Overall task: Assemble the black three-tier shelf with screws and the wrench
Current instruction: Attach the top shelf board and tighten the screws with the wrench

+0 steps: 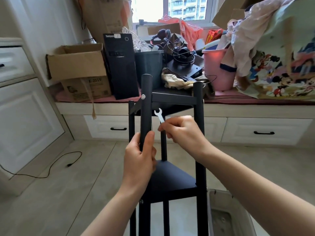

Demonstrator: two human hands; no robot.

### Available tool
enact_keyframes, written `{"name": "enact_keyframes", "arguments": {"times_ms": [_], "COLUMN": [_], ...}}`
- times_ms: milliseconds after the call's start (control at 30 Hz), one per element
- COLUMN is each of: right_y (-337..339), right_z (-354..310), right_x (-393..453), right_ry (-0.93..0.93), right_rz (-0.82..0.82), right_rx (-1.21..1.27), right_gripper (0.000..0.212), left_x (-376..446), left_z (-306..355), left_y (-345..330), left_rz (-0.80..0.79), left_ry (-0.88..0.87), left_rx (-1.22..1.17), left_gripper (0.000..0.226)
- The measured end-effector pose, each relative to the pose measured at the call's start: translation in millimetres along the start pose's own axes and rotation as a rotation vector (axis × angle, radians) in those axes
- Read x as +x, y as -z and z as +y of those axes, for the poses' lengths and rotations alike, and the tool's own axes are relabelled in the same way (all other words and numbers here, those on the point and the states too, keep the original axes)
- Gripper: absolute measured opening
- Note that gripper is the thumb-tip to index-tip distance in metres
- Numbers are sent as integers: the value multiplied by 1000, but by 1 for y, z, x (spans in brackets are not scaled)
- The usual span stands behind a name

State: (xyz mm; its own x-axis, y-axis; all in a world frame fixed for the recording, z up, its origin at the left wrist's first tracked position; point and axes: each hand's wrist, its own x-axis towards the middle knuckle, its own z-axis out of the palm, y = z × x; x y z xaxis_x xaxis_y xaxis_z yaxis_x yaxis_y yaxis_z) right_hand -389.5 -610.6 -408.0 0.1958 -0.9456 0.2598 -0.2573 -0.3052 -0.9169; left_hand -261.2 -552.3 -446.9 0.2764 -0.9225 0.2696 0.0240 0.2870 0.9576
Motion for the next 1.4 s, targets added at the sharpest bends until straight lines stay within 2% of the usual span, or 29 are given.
{"name": "enact_keyframes", "arguments": {"times_ms": [200,433,767,867,1000,1167,1400], "right_y": [-8,-9,-12,-22,-40,-59,-73], "right_z": [-10,-10,-8,-3,4,14,22], "right_x": [16,17,19,19,22,28,37], "right_ry": [47,113,190,180,206,193,205], "right_rz": [68,96,147,174,213,293,446], "right_rx": [-92,-95,-99,-25,104,198,225], "right_gripper": [21,18,28,21,18,16,21], "left_x": [2,1,0,0,0,1,0], "left_z": [-4,-4,-1,-1,0,-1,-4], "left_y": [5,5,4,5,4,5,4], "left_rz": [-2,9,-21,-40,-56,-68,-100], "left_ry": [-3,-10,29,45,54,55,54], "left_rx": [51,60,-15,-30,-34,-49,-31], "left_gripper": [33,59,65,57,35,49,44]}}
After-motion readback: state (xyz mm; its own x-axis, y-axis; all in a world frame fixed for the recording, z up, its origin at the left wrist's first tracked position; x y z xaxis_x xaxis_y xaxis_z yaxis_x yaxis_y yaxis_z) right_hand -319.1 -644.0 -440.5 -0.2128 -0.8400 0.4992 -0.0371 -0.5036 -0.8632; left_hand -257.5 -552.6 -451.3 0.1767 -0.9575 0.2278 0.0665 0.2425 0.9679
